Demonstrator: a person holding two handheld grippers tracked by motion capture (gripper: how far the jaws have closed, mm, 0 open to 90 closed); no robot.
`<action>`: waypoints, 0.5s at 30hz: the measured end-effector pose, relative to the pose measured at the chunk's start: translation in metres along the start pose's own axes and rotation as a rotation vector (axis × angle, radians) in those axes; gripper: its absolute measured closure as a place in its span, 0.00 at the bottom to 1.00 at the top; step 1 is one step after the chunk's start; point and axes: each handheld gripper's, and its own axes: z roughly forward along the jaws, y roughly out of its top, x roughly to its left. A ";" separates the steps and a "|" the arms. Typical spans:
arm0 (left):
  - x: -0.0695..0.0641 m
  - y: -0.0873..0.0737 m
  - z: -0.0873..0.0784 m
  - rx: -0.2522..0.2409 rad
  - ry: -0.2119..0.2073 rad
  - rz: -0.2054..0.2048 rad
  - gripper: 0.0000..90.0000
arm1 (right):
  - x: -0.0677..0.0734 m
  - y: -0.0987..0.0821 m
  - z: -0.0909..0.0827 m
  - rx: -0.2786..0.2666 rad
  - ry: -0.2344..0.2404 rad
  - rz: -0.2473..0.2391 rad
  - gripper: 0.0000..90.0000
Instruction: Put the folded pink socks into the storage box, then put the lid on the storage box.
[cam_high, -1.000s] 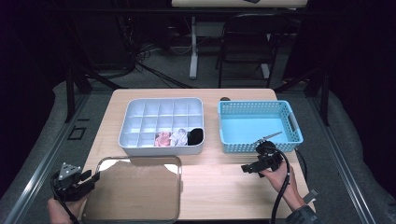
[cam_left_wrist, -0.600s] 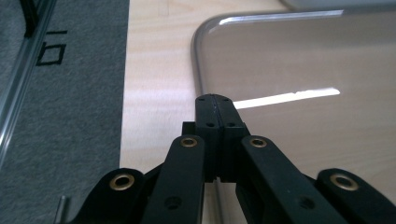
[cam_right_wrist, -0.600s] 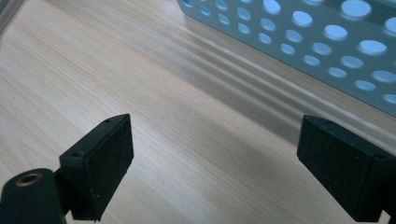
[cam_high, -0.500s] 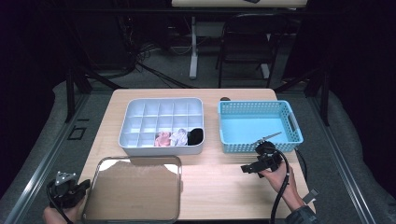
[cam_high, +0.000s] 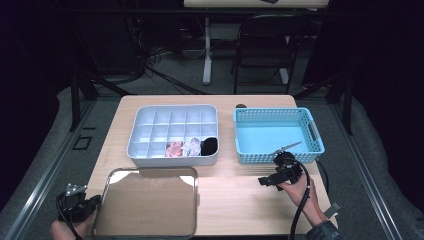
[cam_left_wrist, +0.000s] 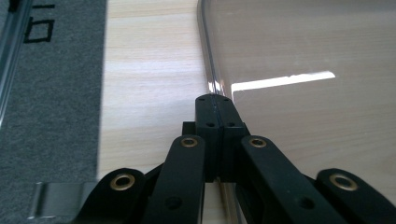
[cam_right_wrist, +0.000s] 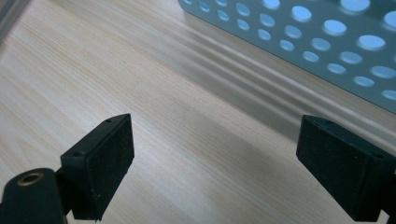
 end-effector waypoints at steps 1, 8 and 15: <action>-0.003 0.001 0.000 0.009 0.005 0.002 1.00 | 0.000 0.000 0.000 -0.002 -0.001 0.001 0.12; -0.017 0.008 0.001 0.053 -0.009 0.016 1.00 | -0.002 -0.002 -0.003 -0.006 -0.002 0.011 0.12; -0.022 0.013 0.003 0.088 -0.023 0.026 1.00 | -0.002 -0.003 -0.002 -0.012 0.005 0.028 0.12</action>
